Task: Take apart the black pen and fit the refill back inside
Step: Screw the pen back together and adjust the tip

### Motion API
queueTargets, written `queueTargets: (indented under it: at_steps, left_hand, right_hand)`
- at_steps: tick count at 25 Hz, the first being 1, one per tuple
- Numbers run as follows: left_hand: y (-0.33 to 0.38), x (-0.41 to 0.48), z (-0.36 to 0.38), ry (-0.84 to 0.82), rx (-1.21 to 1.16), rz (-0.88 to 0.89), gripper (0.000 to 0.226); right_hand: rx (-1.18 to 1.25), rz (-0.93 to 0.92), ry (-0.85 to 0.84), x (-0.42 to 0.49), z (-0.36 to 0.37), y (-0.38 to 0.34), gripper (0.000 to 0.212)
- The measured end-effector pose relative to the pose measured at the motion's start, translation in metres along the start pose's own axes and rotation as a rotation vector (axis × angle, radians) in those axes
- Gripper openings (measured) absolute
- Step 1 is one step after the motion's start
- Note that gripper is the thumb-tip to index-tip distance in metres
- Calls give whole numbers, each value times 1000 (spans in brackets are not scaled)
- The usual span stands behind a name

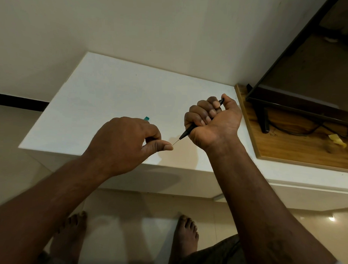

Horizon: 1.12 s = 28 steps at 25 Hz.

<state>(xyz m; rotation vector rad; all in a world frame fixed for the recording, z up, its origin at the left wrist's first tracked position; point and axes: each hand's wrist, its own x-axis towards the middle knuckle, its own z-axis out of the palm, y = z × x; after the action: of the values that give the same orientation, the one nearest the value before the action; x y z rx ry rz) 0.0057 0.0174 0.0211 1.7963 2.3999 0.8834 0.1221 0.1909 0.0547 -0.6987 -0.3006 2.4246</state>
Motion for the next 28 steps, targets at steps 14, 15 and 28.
queueTargets:
  at_steps: [14,15,28]
  left_hand:
    - [-2,1,1,10,6,2,69]
    - [-2,1,1,9,4,2,69]
    - [-3,0,0,9,-20,28,62]
  right_hand:
    - [-15,-14,12,1,2,1,42]
    - [-16,-13,14,1,2,1,42]
    - [-16,-1,12,0,1,3,44]
